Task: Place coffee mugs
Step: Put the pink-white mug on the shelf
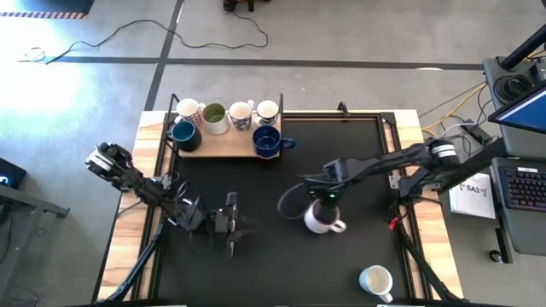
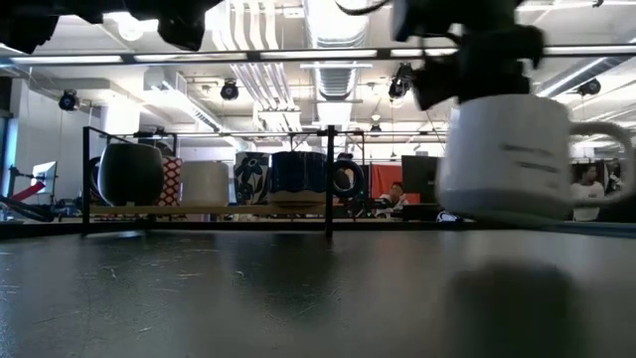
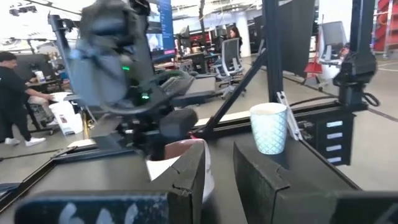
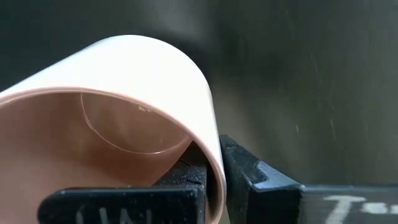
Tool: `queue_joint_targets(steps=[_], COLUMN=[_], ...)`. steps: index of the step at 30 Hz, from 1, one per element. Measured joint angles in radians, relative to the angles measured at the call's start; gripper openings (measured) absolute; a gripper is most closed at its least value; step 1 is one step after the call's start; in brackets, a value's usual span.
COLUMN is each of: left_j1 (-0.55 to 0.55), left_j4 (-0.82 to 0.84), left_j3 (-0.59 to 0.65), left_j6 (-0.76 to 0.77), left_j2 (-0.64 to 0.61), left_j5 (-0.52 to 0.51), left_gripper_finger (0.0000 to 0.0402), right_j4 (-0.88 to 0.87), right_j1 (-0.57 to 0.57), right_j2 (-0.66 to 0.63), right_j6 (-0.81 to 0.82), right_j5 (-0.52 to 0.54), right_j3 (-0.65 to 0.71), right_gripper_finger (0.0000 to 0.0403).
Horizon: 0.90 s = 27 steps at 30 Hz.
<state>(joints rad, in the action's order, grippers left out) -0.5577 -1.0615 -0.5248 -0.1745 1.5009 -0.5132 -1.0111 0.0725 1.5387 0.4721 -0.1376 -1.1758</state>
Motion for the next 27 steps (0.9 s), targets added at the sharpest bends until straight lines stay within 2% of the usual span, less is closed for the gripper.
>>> queue_joint_targets(steps=[6,12,15,20,27], left_j1=[-0.043,-0.067,-0.072,-0.075,-0.075], left_j4=[-0.001,-0.001,-0.002,-0.001,-0.001], left_j3=[0.026,0.07,0.088,0.103,0.107], left_j6=[0.001,0.056,0.058,0.069,0.067], left_j2=[-0.007,-0.031,-0.05,-0.061,-0.061], left_j5=[0.0,0.0,-0.001,-0.021,-0.04], left_gripper_finger=[0.0066,0.0066,0.0066,0.0066,0.0066], right_j4=[-0.034,-0.067,-0.065,-0.068,-0.053], right_j1=[-0.043,-0.087,-0.112,-0.151,-0.219], right_j2=[0.194,0.321,0.356,0.381,0.415], right_j6=[-0.083,-0.183,-0.207,-0.231,-0.276], right_j5=[-0.013,-0.021,-0.004,0.086,0.102], right_j3=[-0.2,-0.335,-0.376,-0.412,-0.45], right_gripper_finger=[0.0014,0.0014,0.0013,0.0013,0.0013])
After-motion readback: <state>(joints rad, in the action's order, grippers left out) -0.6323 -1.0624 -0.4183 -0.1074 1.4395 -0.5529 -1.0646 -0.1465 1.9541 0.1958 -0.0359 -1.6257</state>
